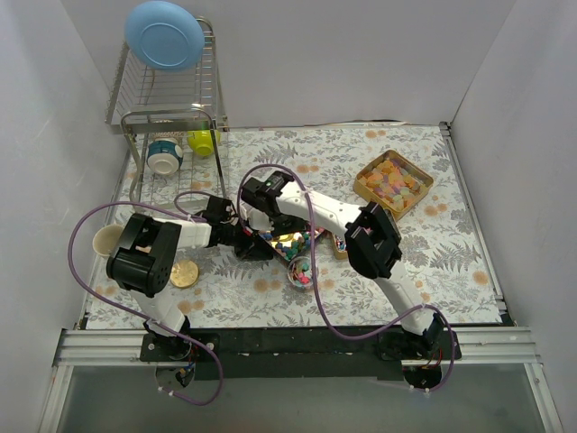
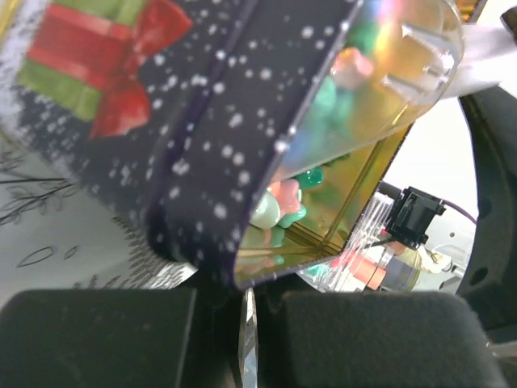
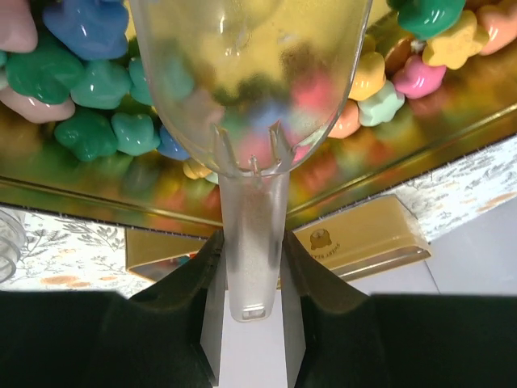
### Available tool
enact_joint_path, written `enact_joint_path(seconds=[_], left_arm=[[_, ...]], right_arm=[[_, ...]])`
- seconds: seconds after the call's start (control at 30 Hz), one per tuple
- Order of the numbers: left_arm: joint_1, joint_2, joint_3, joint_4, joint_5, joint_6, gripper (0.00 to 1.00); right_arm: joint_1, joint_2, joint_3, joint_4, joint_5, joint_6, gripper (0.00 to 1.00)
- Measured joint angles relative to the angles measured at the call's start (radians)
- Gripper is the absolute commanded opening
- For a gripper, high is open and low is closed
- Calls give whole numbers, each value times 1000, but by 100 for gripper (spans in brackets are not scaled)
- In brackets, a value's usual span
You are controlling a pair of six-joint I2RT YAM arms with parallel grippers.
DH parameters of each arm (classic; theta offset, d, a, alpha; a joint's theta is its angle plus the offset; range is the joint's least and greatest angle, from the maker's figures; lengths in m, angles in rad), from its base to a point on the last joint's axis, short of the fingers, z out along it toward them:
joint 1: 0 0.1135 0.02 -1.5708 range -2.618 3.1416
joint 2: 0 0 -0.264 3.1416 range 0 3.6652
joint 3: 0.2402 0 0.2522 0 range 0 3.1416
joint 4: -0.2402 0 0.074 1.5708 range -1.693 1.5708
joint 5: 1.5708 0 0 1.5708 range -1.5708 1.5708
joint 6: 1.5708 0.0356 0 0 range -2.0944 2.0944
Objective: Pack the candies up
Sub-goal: Scoop the fake candies from the storage box, then place the fake candies in the packing bottle.
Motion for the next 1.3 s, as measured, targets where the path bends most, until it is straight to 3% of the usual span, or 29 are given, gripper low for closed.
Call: enact_joint_path(seconds=[0.2,0.5,0.57,0.77,0.97,1.3], left_arm=[[18,-4,18,-69,-16,36,0],[107,-74,74,-299,-22,143,0],[125,-96,92,-343,-24,161,4],[134,-191,129,-474,-31,220,23],[140,-276,150,-591,-77,346,27],[220,-286,166,-603,-21,402,35]], right_arm=[[-10,28,45,-20,-50,-2,1],[-78,28,65,-11,-213,-4,1],[-95,24,57,-1,-240,-13,1],[-119,-101,-136,114,-256,-63,1],[-132,-202,-266,225,-302,-93,1],[-169,-382,-442,350,-326,-143,1]])
